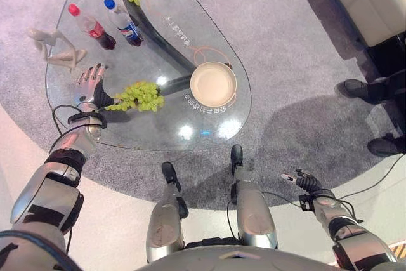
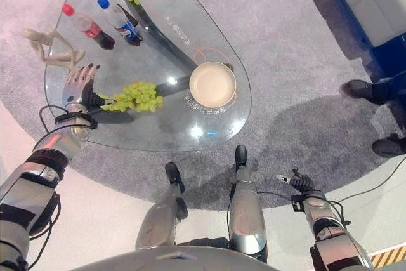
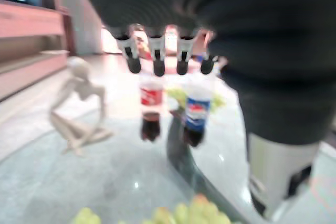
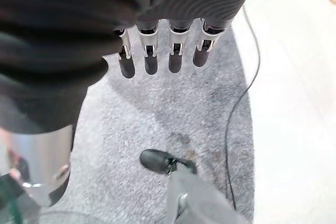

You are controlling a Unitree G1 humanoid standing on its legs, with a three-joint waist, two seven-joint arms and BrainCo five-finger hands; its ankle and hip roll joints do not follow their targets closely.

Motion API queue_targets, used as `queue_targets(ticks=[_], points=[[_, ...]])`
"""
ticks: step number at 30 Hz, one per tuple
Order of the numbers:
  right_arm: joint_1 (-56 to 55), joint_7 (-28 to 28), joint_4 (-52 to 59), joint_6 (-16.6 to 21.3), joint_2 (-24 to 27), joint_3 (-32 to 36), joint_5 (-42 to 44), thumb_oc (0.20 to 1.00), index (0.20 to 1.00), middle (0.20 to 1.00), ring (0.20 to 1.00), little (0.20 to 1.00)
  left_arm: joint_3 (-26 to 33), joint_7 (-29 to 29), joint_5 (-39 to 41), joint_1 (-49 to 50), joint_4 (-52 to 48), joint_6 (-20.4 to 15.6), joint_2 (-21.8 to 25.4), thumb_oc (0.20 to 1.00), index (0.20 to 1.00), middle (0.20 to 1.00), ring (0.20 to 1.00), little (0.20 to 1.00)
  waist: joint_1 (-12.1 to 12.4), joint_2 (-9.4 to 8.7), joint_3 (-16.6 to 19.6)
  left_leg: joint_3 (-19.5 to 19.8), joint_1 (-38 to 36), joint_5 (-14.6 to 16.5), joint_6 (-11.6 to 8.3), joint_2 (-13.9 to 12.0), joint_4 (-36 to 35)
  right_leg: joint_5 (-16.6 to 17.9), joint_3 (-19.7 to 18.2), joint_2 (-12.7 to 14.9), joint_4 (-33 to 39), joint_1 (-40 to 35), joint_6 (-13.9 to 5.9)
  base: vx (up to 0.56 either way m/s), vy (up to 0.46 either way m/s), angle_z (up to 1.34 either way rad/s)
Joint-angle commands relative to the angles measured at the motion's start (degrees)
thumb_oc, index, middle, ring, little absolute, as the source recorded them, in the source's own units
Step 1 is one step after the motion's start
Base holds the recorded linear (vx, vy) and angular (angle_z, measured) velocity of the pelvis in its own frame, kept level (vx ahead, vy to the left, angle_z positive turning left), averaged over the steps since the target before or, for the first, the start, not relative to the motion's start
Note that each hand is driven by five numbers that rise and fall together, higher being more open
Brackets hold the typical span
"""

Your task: Pick up fruits into the plate

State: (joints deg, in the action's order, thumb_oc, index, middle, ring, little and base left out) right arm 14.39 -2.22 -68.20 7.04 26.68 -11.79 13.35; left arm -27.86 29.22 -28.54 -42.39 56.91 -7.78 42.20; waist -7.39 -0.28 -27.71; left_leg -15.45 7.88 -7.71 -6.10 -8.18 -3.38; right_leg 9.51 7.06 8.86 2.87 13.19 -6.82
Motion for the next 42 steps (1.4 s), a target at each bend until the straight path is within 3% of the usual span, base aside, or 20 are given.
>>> queue_targets(ticks=[1,11,21,26,38,42], points=[[0.27,-1.06,0.90,1.66,2.90,-2.45,0.02,1.000,1.000,1.000,1.000,1.000,-0.52,-0.38,-2.04,-5.13,4.29,1.05,4.89,1.000,1.000,1.000,1.000,1.000,-0.16,-1.01,-1.10,1.39,7.35,7.18,1.03,1.37,10.79,-9.52,1.53,-2.05,-12.12,4.80,1.00,-0.04,-0.024,0.01],[2.79,-2.98,3.85,2.98,6.43,-2.12,3.26,1.000,1.000,1.000,1.000,1.000,-5.14,-3.72,1.08,-12.22,10.58,3.56,5.34,1.000,1.000,1.000,1.000,1.000,-1.47,-2.36,-2.09,0.62,17.75,7.51,0.65,1.47,15.46,-9.45,2.22,-1.48,-16.10,15.20,0.97,0.00,-0.001,0.01],[1.41,-3.16,5.04,4.48,7.53,-0.73,4.04,1.000,1.000,1.000,1.000,1.000,-5.16,-4.16,2.42,-12.68,13.25,8.27,5.83,1.000,1.000,1.000,1.000,1.000,-2.44,-2.60,-2.09,1.11,25.99,7.80,0.67,1.92,18.81,-8.99,1.41,-1.84,-18.39,23.17,1.30,0.00,0.006,0.02],[1.32,-3.19,6.39,5.73,7.95,-1.12,4.67,1.000,1.000,1.000,1.000,1.000,-4.95,-0.30,4.04,-13.88,14.05,9.21,5.89,1.000,1.000,1.000,1.000,1.000,-3.12,-2.58,-2.09,1.23,29.68,8.33,0.64,2.01,21.21,-9.00,0.82,-2.07,-19.75,26.63,1.69,0.01,0.018,0.01],[-1.23,-3.00,8.93,8.56,6.02,-2.90,6.72,1.000,1.000,1.000,1.000,1.000,1.02,15.24,6.94,-19.63,14.82,16.60,7.58,1.000,1.000,1.000,1.000,1.000,-3.57,-3.53,-2.09,2.95,36.50,9.58,0.93,2.47,25.84,-9.45,-0.29,-2.75,-22.92,32.88,2.58,0.00,0.006,0.02],[-1.56,-2.35,8.23,8.93,5.75,-3.34,6.82,1.000,1.000,1.000,1.000,1.000,1.92,17.05,7.43,-21.34,15.52,17.26,8.01,1.000,1.000,1.000,1.000,1.000,-3.63,-3.87,-2.09,3.18,37.08,9.65,0.85,2.47,26.13,-9.35,-0.32,-2.85,-22.91,33.24,2.70,0.00,0.000,0.00]])
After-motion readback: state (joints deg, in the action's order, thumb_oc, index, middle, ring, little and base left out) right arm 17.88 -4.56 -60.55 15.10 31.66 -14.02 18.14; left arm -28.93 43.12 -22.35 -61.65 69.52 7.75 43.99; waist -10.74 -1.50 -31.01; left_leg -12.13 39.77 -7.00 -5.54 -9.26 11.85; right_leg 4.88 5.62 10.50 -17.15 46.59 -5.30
